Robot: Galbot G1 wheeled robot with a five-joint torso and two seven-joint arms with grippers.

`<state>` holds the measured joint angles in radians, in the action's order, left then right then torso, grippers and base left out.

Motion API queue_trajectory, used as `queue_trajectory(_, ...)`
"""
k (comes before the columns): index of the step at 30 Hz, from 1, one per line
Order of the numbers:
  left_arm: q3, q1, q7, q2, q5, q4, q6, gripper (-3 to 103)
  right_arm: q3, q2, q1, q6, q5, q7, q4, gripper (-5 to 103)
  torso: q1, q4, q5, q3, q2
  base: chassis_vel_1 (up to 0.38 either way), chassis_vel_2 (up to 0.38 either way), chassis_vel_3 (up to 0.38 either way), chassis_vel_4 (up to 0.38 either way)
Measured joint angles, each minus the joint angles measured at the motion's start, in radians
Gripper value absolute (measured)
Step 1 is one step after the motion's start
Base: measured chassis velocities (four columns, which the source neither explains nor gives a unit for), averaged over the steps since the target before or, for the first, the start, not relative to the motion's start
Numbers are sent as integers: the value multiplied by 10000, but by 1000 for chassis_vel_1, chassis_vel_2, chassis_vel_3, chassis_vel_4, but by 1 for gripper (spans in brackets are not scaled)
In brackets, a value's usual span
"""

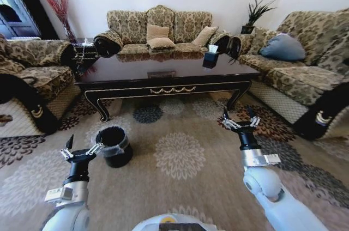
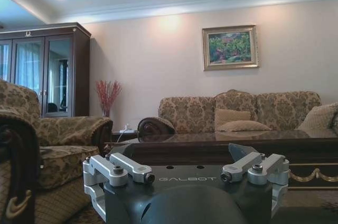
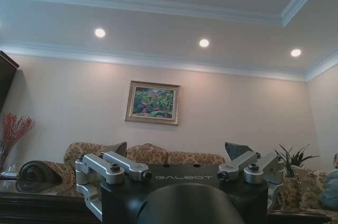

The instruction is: Move to the front of the table and pick up the trash from the floor, then place it into the trash bin.

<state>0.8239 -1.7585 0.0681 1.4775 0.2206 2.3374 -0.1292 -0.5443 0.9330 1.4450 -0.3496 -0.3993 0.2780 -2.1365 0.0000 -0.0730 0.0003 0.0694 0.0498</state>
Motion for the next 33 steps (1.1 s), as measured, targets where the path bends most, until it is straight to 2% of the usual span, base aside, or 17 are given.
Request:
queue_trajectory(11, 1, 0, 7, -1, -1, -4, 5, 100, 0, 1, -1, -1, 1, 6, 1, 100, 0, 1, -6, -1, 1, 438, -276, -447, 271)
queue_trajectory(18, 3, 0, 13, -1, -1, -4, 5, 100, 2, 1, -1, 2, 1, 7, 1, 100, 0, 3, 0, -1, 1, 567, -149, -563, 168)
queue_trajectory(20, 5, 0, 16, -2, -2, -5, 5, 100, 2, 2, -1, 2, 2, 6, 0, 100, -1, 2, -15, -2, 2, 559, -96, -531, 93)
queue_trajectory(24, 13, -2, 32, -3, -2, -5, 6, 100, 5, 5, 1, 2, 2, 4, -2, 100, -2, 4, -9, -4, 3, 451, -128, -466, 104)
queue_trajectory(33, 1, 4, 28, -2, -2, -4, 5, 100, 3, 2, -5, 2, 1, 6, 3, 100, 1, 2, -1, 4, -1, 50, -176, -40, 166)
